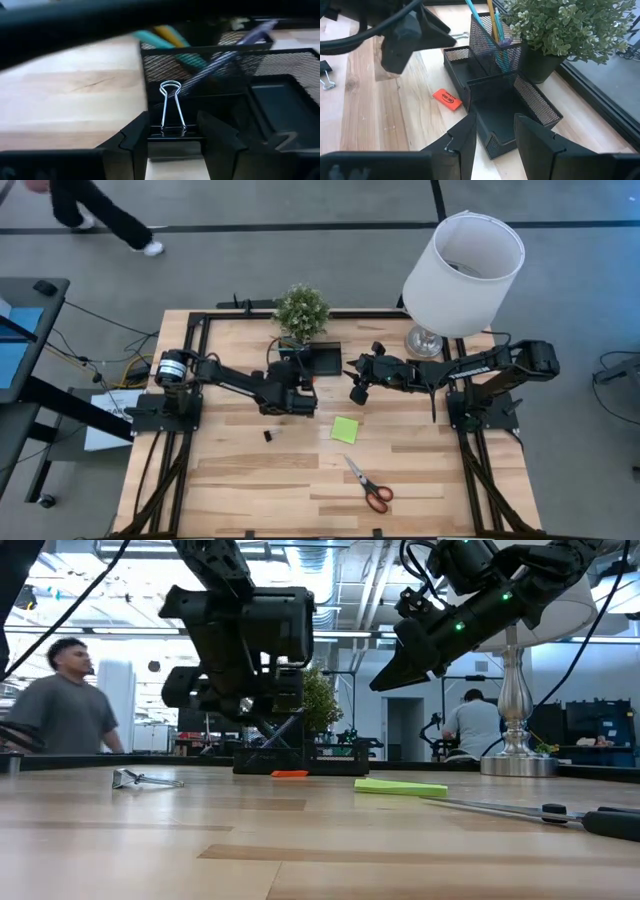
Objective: Pick and place office supplies into organizer
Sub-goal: Put the top black binder clip into the black organizer, then put the black binder clip into the black organizer
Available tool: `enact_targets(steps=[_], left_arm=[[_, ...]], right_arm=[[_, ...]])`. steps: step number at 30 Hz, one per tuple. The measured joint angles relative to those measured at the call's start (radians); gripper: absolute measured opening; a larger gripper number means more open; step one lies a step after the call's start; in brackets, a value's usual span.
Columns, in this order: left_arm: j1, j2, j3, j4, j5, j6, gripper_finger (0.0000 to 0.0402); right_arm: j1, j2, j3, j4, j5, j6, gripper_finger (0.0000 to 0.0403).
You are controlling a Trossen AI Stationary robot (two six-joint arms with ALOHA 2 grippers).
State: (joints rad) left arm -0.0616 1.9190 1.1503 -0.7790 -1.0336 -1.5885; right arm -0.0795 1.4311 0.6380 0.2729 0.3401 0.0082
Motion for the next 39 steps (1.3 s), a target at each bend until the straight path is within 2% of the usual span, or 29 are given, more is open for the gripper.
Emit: enact_targets(steps=[5,8,11,24,32,39], left_arm=[[0.034,0.000,0.000,0.147,0.009,0.191,0.0132],[0.060,-0.001,0.000,0.188,0.059,0.253,0.0135],[0.078,-0.001,0.000,0.195,0.090,0.267,0.0158],[0.094,-0.001,0.000,0.203,0.113,0.262,0.0276],[0.030,-0.002,0.000,0.156,0.112,0.263,0.0338],[-0.104,-0.002,0.000,-0.030,0.114,0.280,0.0349]], right_arm=[[0.000,0.000,0.000,0.000,0.000,0.000,0.0127],[0.000,0.000,0.000,0.000,0.000,0.000,0.0127],[0.000,0.000,0.000,0.000,0.000,0.000,0.0127],[0.000,0.000,0.000,0.000,0.000,0.000,0.0127],[0.000,0.000,0.000,0.000,0.000,0.000,0.0127],[0.000,0.000,0.000,0.000,0.000,0.000,0.0127]])
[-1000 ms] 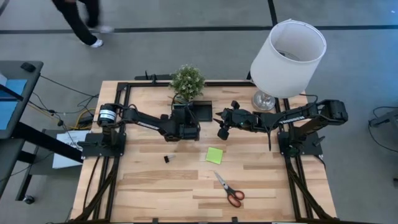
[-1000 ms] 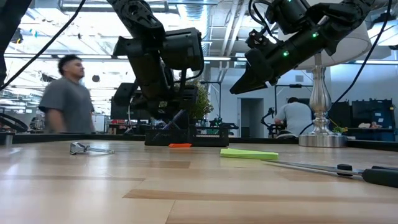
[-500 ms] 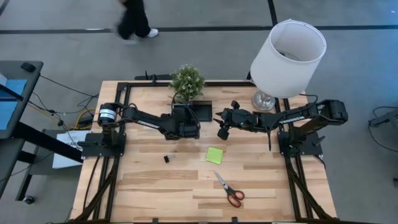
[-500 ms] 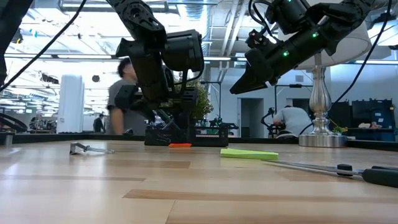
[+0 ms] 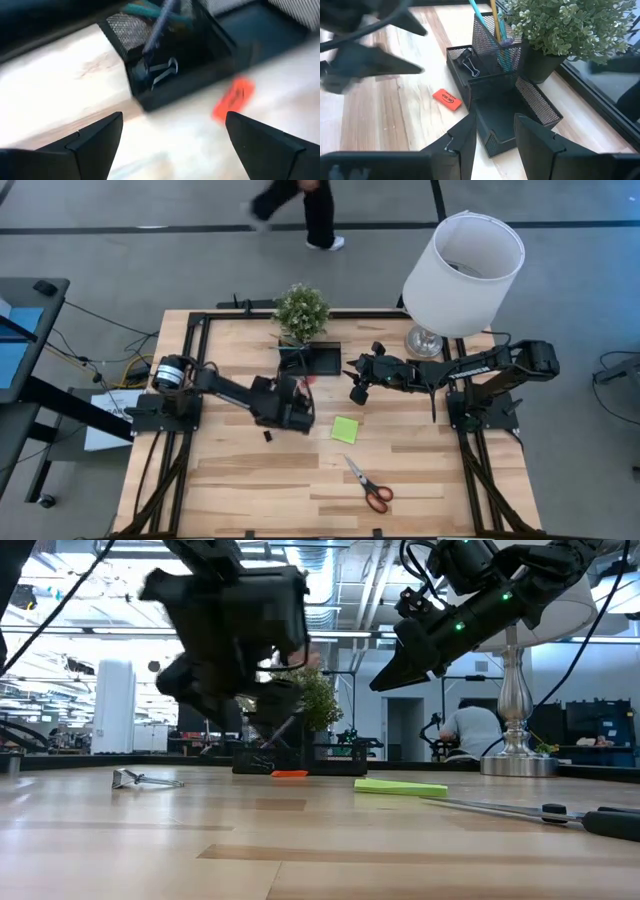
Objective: Pick and place office supplies into organizer
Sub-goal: Put the black binder clip into the black organizer
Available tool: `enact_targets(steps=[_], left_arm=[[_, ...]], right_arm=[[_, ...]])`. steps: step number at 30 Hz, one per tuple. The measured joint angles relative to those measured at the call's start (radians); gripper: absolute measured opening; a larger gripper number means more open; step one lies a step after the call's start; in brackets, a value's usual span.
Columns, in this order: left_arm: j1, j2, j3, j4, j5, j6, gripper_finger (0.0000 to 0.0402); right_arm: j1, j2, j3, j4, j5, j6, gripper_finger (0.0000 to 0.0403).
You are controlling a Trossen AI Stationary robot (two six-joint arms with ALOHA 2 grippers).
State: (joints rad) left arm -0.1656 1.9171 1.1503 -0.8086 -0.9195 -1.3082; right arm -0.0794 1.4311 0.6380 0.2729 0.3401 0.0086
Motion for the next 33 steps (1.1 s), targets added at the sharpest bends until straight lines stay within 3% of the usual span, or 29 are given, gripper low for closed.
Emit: enact_targets(steps=[19,33], left_arm=[[-0.342,-0.016,0.001,-0.307,0.023,-0.106,0.0350],[-0.398,-0.015,0.001,-0.116,0.096,-0.075,0.0350]], right_arm=[[0.000,0.000,0.000,-0.001,0.000,0.000,0.0127],[0.000,0.000,0.000,-0.003,0.000,0.000,0.0127]])
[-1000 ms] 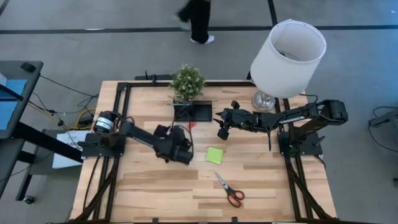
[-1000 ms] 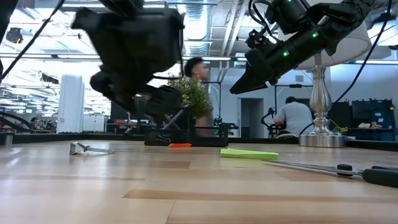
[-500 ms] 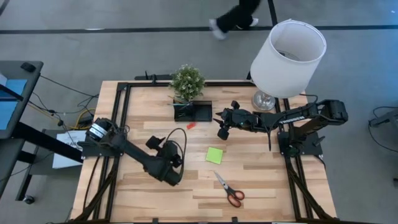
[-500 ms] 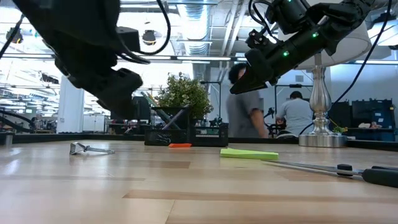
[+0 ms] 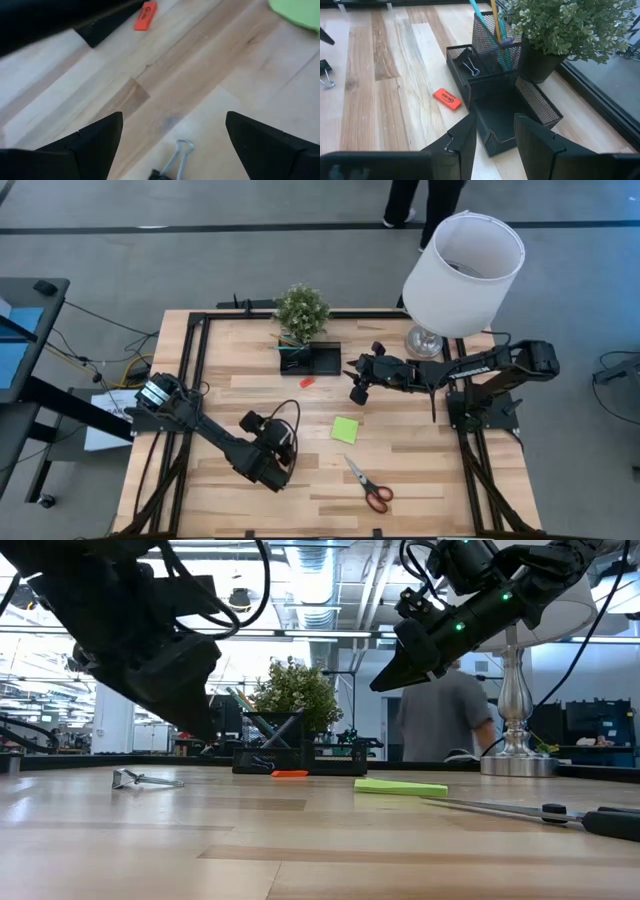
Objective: Pick and place office supplies into organizer
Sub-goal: Put the black binder clip into the black organizer
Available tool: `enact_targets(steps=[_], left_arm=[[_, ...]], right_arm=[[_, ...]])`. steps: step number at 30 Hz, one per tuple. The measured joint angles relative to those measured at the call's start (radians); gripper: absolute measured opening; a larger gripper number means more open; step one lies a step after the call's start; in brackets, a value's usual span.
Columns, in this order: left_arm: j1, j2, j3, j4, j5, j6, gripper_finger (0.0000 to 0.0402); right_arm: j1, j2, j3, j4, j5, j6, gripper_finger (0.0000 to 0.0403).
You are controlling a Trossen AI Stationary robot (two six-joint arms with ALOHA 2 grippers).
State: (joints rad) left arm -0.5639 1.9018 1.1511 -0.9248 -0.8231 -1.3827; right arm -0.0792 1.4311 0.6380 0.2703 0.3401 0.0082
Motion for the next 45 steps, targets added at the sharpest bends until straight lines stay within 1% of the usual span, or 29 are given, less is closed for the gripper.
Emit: enact_targets(steps=[6,8,12,14,16,20,24,26,30,33,36,38,40,42,44,45], left_arm=[[0.018,0.000,0.000,0.008,0.005,-0.019,0.0350],[0.017,0.000,0.000,0.008,0.003,0.051,0.0350],[0.010,0.001,0.000,0.008,-0.040,0.288,0.0350],[0.003,0.001,0.000,0.010,-0.070,0.336,0.0350],[-0.008,0.001,0.000,0.019,-0.079,0.335,0.0350],[-0.035,0.001,0.000,0.019,-0.098,0.247,0.0350],[-0.060,0.001,0.000,0.003,-0.159,0.233,0.0350],[-0.070,-0.015,-0.007,-0.032,-0.175,0.182,0.0350],[-0.092,-0.125,-0.039,-0.108,-0.191,0.090,0.0350],[-0.112,-0.250,-0.103,-0.078,-0.225,0.085,0.0350],[-0.121,-0.394,-0.215,0.046,-0.239,0.166,0.0350],[-0.125,-0.483,-0.323,0.207,-0.236,0.264,0.0350],[-0.128,-0.554,-0.446,0.453,-0.211,0.384,0.0350],[-0.128,-0.602,-0.572,0.739,-0.156,0.518,0.0350],[-0.128,-0.623,-0.688,1.001,-0.097,0.651,0.0350],[-0.128,-0.626,-0.732,1.098,-0.079,0.695,0.0350]], right_arm=[[0.000,0.000,0.000,0.000,0.000,0.000,0.0127],[0.000,0.000,0.000,0.000,0.000,0.000,0.0127],[0.000,0.000,0.000,0.000,0.000,0.000,0.0127],[0.000,0.000,0.000,0.000,0.000,0.000,0.0127],[0.000,0.000,0.000,0.000,0.000,0.000,0.0127],[0.000,0.000,0.000,0.001,0.000,0.000,0.0127],[0.000,0.000,0.000,0.001,0.000,0.000,0.0127],[0.000,0.000,0.000,0.001,0.000,0.000,0.0127],[0.000,0.000,0.000,0.001,0.000,0.000,0.0127],[0.000,0.000,0.000,0.001,0.000,0.000,0.0127],[0.000,0.000,0.000,0.001,0.000,0.000,0.0127],[0.000,0.000,0.000,0.001,0.000,0.000,0.0127],[0.000,0.000,0.000,0.000,0.000,0.000,0.0127],[0.000,0.000,0.000,0.000,0.000,0.000,0.0127],[0.000,0.000,0.000,0.000,0.000,0.000,0.0127],[0.000,0.000,0.000,0.000,0.000,0.000,0.0127]])
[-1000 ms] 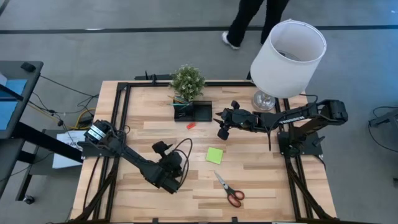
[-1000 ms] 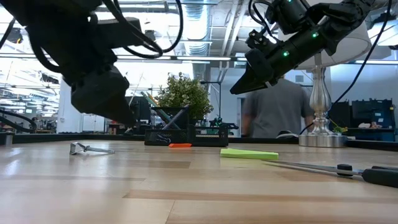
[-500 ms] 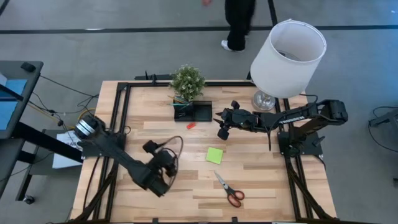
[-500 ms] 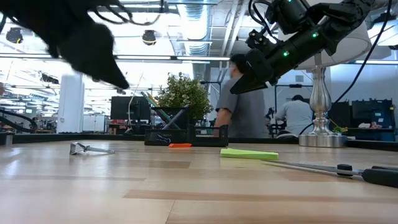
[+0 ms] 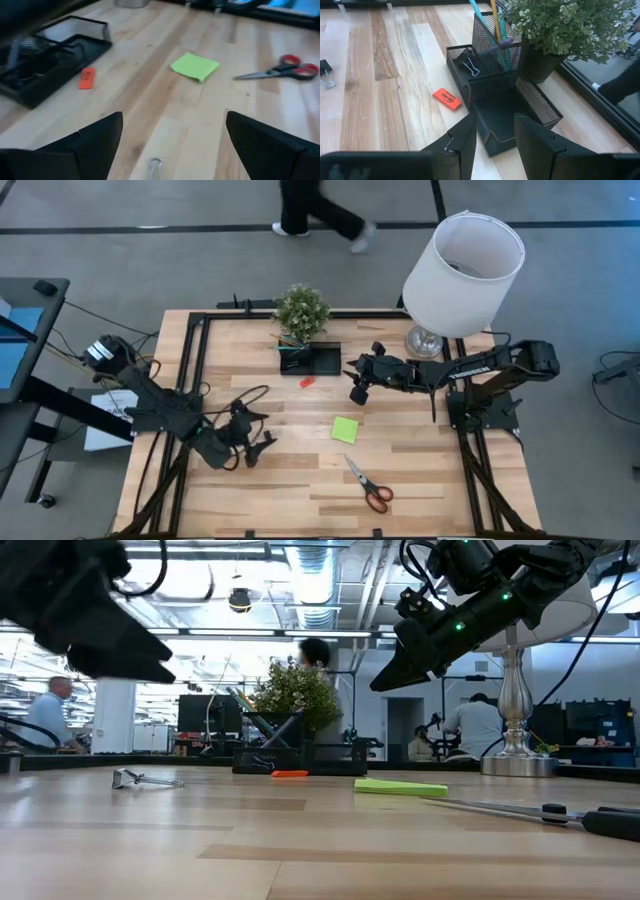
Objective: Pick and place office supplies into organizer
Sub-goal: Put the black binder clip into the black organizer
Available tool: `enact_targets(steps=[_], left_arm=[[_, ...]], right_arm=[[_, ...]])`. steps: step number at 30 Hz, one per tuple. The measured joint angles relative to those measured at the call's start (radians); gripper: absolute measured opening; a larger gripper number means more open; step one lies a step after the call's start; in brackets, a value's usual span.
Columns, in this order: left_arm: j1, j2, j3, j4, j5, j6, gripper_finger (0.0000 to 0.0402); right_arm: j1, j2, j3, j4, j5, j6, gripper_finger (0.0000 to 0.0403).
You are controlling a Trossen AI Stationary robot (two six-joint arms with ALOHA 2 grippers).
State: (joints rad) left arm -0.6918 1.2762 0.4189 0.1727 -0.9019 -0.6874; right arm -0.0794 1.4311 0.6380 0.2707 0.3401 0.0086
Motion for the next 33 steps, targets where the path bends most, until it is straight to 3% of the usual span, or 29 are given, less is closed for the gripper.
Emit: enact_targets(steps=[2,4,12,20,26,33], left_arm=[[0.000,0.000,-0.068,0.128,-0.004,0.052,0.0350],[0.002,0.000,-0.098,0.144,-0.015,0.062,0.0350],[0.054,0.002,-0.110,0.028,0.010,-0.136,0.0350],[0.089,0.002,-0.110,-0.088,0.033,-0.025,0.0350],[0.090,0.002,-0.110,-0.070,0.050,-0.132,0.0350],[0.110,0.002,-0.110,-0.049,0.034,-0.120,0.0350]], right_arm=[[0.000,0.000,0.000,0.000,0.000,0.000,0.0127],[0.000,0.000,0.000,0.000,0.000,0.000,0.0127],[0.000,0.000,0.000,0.000,0.000,0.000,0.0127],[0.000,0.000,0.000,0.000,0.000,0.000,0.0127],[0.000,0.000,0.000,0.000,0.000,0.000,0.0127],[0.000,0.000,0.000,0.000,0.000,0.000,0.0127]])
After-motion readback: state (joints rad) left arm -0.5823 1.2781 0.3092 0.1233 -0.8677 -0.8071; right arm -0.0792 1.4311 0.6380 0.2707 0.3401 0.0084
